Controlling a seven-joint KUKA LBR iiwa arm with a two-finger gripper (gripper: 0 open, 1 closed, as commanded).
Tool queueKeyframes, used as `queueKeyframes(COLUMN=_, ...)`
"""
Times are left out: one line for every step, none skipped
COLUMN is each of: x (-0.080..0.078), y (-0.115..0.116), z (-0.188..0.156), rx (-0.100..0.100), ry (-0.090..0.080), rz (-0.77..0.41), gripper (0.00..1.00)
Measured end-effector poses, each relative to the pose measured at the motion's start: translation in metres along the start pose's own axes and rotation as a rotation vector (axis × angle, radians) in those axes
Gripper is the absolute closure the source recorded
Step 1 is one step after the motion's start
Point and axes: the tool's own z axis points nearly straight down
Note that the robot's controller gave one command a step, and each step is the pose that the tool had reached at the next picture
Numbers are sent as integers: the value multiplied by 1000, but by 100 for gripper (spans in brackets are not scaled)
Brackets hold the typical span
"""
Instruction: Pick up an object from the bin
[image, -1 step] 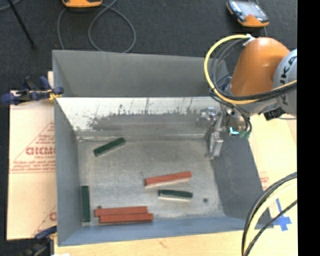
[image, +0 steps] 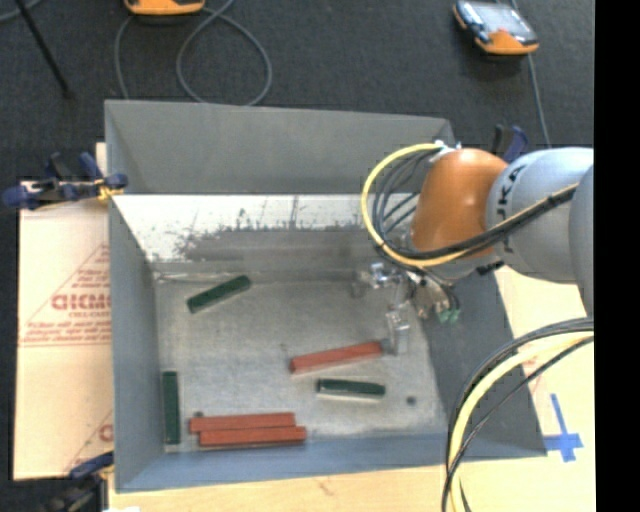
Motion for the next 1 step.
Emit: queueKeyframes(x=41, y=20, z=-3, rx=1, ry=-2, rz=-197, gripper=0)
